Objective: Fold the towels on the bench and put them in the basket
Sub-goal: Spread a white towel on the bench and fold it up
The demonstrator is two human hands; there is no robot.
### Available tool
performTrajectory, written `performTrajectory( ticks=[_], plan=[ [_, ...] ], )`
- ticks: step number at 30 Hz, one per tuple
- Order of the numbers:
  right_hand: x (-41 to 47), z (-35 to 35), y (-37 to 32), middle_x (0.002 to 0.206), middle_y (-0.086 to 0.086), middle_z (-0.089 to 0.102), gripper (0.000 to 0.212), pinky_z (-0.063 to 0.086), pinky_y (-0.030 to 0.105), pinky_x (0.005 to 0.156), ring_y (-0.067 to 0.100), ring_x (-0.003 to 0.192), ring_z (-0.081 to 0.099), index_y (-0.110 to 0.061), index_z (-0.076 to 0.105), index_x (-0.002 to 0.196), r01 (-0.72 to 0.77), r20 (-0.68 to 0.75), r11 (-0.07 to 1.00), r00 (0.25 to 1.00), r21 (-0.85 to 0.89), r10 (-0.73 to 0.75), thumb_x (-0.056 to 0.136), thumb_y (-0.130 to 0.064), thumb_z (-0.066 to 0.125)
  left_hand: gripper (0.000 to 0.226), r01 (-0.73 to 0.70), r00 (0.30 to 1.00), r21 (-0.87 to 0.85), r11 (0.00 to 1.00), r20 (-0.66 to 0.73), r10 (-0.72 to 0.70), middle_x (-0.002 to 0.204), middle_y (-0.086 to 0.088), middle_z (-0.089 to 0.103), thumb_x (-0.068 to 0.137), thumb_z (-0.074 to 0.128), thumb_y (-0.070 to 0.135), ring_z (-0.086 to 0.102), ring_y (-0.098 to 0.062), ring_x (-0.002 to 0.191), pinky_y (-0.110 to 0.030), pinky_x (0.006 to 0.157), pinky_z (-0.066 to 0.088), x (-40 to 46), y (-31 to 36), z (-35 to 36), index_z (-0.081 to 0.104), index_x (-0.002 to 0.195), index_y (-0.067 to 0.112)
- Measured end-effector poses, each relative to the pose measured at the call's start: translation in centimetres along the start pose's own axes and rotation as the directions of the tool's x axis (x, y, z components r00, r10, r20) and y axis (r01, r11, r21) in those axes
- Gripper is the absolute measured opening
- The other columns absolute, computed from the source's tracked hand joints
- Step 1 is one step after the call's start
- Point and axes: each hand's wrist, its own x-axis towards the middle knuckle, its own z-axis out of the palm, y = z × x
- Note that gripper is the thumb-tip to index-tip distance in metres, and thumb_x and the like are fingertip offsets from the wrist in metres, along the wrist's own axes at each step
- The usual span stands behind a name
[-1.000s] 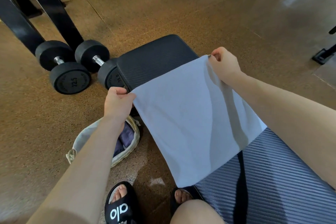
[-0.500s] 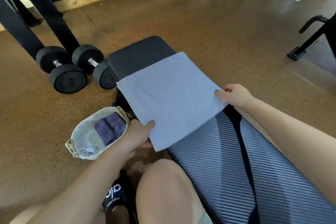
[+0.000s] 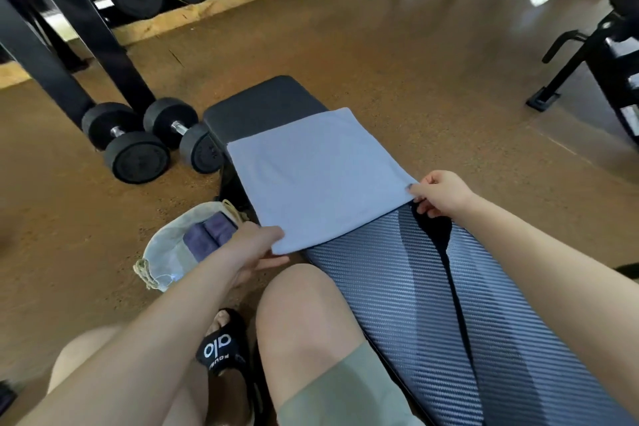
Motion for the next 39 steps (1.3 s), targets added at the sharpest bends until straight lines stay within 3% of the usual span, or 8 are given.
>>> performTrajectory(
  ticks=[4, 8, 11, 16, 21, 28, 34, 39],
  plan=[
    [-0.8, 0.5, -0.3, 0.078, 0.01, 0.063, 0.018, 0.054, 0.032, 0.054, 0.021, 0.059, 0.064, -0.011, 0.051, 0.096, 0.045, -0.05, 0.995, 0.998, 0.091, -0.04, 0.091, -0.005, 0.067, 0.017, -0.06, 0.992, 0.075, 0.995, -0.104, 0.067, 0.091, -0.004, 0.056, 0.091, 0.051, -0.013, 0.061, -0.016, 0.08, -0.029, 0.062, 0.063, -0.8, -0.8, 0.3, 0.054, 0.09, 0.004],
    [-1.6, 0.6, -0.8, 0.069, 0.009, 0.057, 0.015, 0.052, 0.028, 0.051, 0.018, 0.055, 0.059, -0.011, 0.054, 0.087, -0.034, 0.049, 0.978, 0.999, 0.208, 0.024, 0.092, -0.004, 0.066, 0.038, -0.059, 0.99, 0.162, 0.985, -0.114, 0.078, 0.058, -0.006, 0.059, 0.088, 0.049, -0.011, 0.062, -0.016, 0.06, -0.025, 0.057, 0.055, -0.9, -0.9, -1.4, 0.053, 0.053, 0.006],
    [-2.1, 0.2, -1.1, 0.064, 0.008, 0.053, 0.017, 0.051, 0.027, 0.054, 0.017, 0.055, 0.057, -0.009, 0.053, 0.084, -0.091, 0.097, 0.94, 0.993, 0.329, 0.062, 0.093, -0.005, 0.067, 0.025, -0.026, 0.995, 0.133, 0.991, -0.094, 0.039, 0.083, -0.009, 0.07, 0.091, 0.049, -0.007, 0.065, -0.018, 0.076, -0.029, 0.071, 0.055, -0.6, -0.4, -2.6, 0.072, 0.085, 0.002],
    [-2.3, -0.1, -1.2, 0.057, 0.003, 0.048, 0.028, 0.046, 0.027, 0.053, 0.016, 0.052, 0.051, -0.016, 0.047, 0.075, -0.097, 0.098, 0.905, 0.993, 0.414, 0.062, 0.093, -0.012, 0.069, 0.033, 0.022, 0.995, -0.095, 0.995, -0.091, -0.031, 0.127, -0.01, 0.063, 0.093, 0.047, -0.013, 0.066, -0.02, 0.105, -0.018, 0.055, 0.057, -1.5, 1.0, -3.3, 0.059, 0.124, -0.007],
    [-2.9, 0.1, -2.2, 0.055, 0.004, 0.047, 0.03, 0.033, 0.025, 0.046, 0.016, 0.047, 0.042, -0.014, 0.044, 0.068, -0.011, -0.042, 0.933, 0.999, 0.359, 0.028, 0.088, -0.005, 0.065, 0.024, -0.026, 0.989, -0.091, 0.996, -0.144, 0.012, 0.112, -0.014, 0.061, 0.095, 0.048, -0.012, 0.066, -0.015, 0.08, -0.018, 0.056, 0.059, -2.4, 3.1, -4.5, 0.059, 0.116, -0.008],
    [-2.0, -1.5, -9.8, 0.049, 0.001, 0.05, 0.011, 0.032, 0.028, 0.046, 0.014, 0.047, 0.044, -0.009, 0.055, 0.069, 0.151, -0.183, 0.861, 0.981, 0.485, -0.069, 0.075, -0.004, 0.063, 0.027, -0.31, 0.936, -0.154, 0.938, -0.224, 0.272, 0.095, -0.007, 0.054, 0.097, 0.046, -0.011, 0.058, -0.009, 0.08, -0.01, 0.057, 0.054, -2.6, 14.1, -6.5, 0.06, 0.085, 0.009],
    [0.3, -4.2, -16.9, 0.053, 0.001, 0.05, 0.009, 0.038, 0.021, 0.045, 0.01, 0.044, 0.046, -0.009, 0.056, 0.076, 0.262, -0.373, 0.713, 0.928, 0.65, -0.001, 0.08, -0.001, 0.059, 0.022, -0.423, 0.901, -0.258, 0.869, -0.22, 0.373, 0.111, -0.012, 0.064, 0.098, 0.053, -0.008, 0.063, -0.013, 0.094, -0.013, 0.068, 0.056, 0.4, 22.3, -5.1, 0.068, 0.113, -0.001],
    [-0.5, -8.2, -20.0, 0.051, 0.0, 0.048, 0.014, 0.035, 0.02, 0.045, 0.01, 0.041, 0.044, -0.01, 0.052, 0.076, 0.44, -0.538, 0.573, 0.843, 0.691, 0.001, 0.082, 0.0, 0.059, 0.028, -0.593, 0.803, -0.228, 0.773, -0.237, 0.546, 0.12, -0.014, 0.067, 0.093, 0.055, -0.007, 0.067, -0.018, 0.097, -0.015, 0.071, 0.054, 2.3, 27.9, -2.5, 0.075, 0.107, 0.005]
  ],
)
